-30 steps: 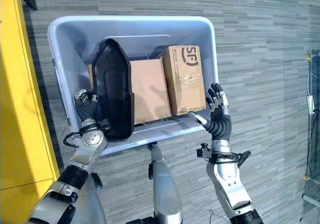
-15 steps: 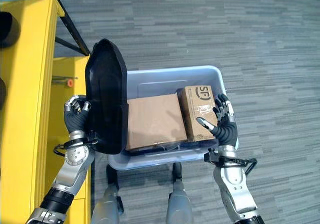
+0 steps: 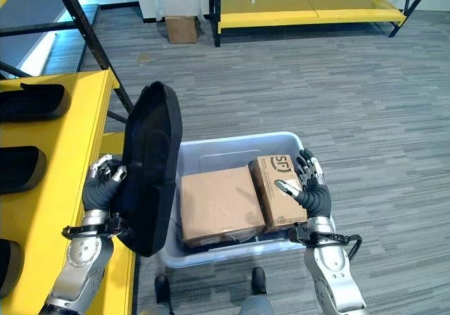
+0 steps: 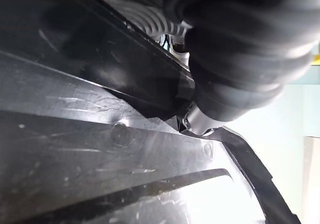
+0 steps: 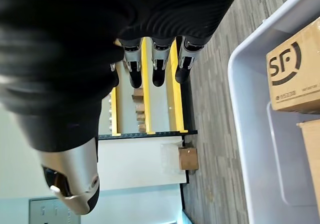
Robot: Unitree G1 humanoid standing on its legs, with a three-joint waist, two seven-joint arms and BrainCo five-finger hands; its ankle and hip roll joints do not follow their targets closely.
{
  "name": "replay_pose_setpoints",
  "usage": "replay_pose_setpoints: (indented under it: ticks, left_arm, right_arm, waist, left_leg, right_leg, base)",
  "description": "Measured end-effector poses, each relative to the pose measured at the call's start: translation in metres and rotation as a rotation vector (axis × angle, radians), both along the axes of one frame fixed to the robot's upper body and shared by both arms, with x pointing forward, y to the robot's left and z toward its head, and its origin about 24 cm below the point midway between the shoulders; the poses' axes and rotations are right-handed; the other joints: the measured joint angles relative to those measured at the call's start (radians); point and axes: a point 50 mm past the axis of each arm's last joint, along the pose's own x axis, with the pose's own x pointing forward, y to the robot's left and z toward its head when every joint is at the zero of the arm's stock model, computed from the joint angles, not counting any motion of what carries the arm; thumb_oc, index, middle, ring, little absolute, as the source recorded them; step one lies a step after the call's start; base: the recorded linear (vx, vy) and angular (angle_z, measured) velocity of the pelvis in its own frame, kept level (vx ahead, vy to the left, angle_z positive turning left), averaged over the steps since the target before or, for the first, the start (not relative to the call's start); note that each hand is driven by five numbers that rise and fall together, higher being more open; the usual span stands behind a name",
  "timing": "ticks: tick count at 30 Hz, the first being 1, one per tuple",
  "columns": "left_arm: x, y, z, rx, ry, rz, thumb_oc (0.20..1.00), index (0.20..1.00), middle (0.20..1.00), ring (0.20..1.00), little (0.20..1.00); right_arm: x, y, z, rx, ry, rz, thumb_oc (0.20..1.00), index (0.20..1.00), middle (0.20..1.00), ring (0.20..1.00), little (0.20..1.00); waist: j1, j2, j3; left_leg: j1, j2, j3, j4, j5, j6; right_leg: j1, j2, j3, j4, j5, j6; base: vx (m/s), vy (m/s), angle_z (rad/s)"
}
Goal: Move parts from the plastic box to the shelf.
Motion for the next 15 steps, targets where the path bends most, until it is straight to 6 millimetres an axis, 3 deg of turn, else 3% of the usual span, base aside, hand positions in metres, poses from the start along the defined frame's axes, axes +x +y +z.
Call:
replay_pose_setpoints:
  ticks: [6,9,11,13,14,15]
  left_arm:
    - [-0.029,0.008,-0.027,-0.065,0.13,0.0,0.2,0.2,0.2,0.2,0.2]
    - [-0.036,0.014,-0.024,-0.097,0.12,0.022,0.2,0.2,0.2,0.2,0.2]
    - [-0.037,0.019,-0.022,-0.111,0.106,0.041,0.2,0.2,0.2,0.2,0.2]
    - [-0.035,0.018,-0.02,-0.124,0.096,0.04,0.2,0.2,0.2,0.2,0.2]
    - [-0.034,0.018,-0.019,-0.134,0.087,0.038,0.2,0.2,0.2,0.2,0.2]
    - [-0.029,0.013,-0.016,-0.134,0.08,0.007,0.2,0.2,0.2,0.2,0.2]
  right_arm:
    - [-0.004,0.001,-0.01,-0.009,0.05,0.032,1.0,1.0,1.0,1.0,1.0]
    - [0.0,0.006,-0.01,-0.037,0.062,0.085,1.0,1.0,1.0,1.0,1.0]
    - [0.007,0.017,-0.005,-0.056,0.041,0.153,1.0,1.0,1.0,1.0,1.0]
    - [0.015,0.024,0.003,-0.075,0.006,0.199,1.0,1.0,1.0,1.0,1.0]
    - [0.021,0.029,0.01,-0.086,-0.024,0.224,1.0,1.0,1.0,1.0,1.0]
    - [0.032,0.028,0.026,-0.094,-0.087,0.22,1.0,1.0,1.0,1.0,1.0]
  waist:
    - [0.002,0.04,-0.051]
    - [0.025,0.072,-0.05]
    - [0.053,0.089,-0.041]
    - [0.084,0.103,-0.029]
    - [0.105,0.098,-0.021]
    - [0.121,0.093,0.046]
  left_leg:
    - [0.02,0.024,-0.006,0.0,-0.008,0.003]
    - [0.016,0.079,-0.007,0.004,-0.004,-0.002]
    - [0.014,0.131,-0.012,0.006,0.007,0.019]
    - [-0.024,0.159,-0.038,0.012,0.033,0.118]
    - [-0.066,0.165,-0.069,0.011,0.111,0.164]
    - [-0.225,0.132,-0.169,0.016,0.408,0.137]
  right_leg:
    - [0.023,0.024,-0.004,0.0,-0.017,-0.007]
    - [-0.032,0.079,-0.004,0.08,-0.051,-0.033]
    - [-0.075,0.133,0.003,0.165,-0.095,-0.063]
    - [-0.131,0.167,-0.014,0.259,-0.141,-0.094]
    - [-0.18,0.178,-0.026,0.317,-0.169,-0.123]
    - [-0.227,0.217,-0.036,0.41,-0.227,-0.22]
  base:
    - [-0.03,-0.118,-0.01]
    - [-0.12,-0.256,-0.15]
    - [-0.12,-0.222,-0.13]
    - [-0.17,-0.226,0.17]
    - [-0.16,-0.156,1.81]
    - [-0.27,-0.293,2.47]
